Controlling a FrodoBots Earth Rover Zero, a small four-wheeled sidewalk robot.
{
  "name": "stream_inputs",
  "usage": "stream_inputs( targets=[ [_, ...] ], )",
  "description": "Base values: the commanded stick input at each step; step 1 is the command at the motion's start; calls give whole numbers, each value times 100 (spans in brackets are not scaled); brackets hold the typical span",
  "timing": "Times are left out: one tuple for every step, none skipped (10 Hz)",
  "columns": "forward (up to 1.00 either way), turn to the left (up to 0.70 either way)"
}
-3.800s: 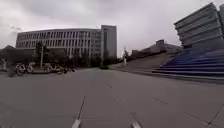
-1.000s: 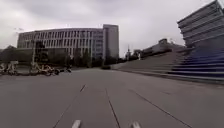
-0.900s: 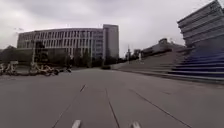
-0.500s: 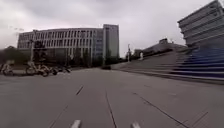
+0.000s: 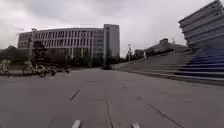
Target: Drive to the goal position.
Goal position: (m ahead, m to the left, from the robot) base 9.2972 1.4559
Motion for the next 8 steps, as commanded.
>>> stream_inputs(
  targets=[
    [70, 0],
    [70, 0],
    [70, 0],
    [70, 0],
    [70, 0],
    [70, 0],
    [70, 0],
    [70, 0]
  ],
)
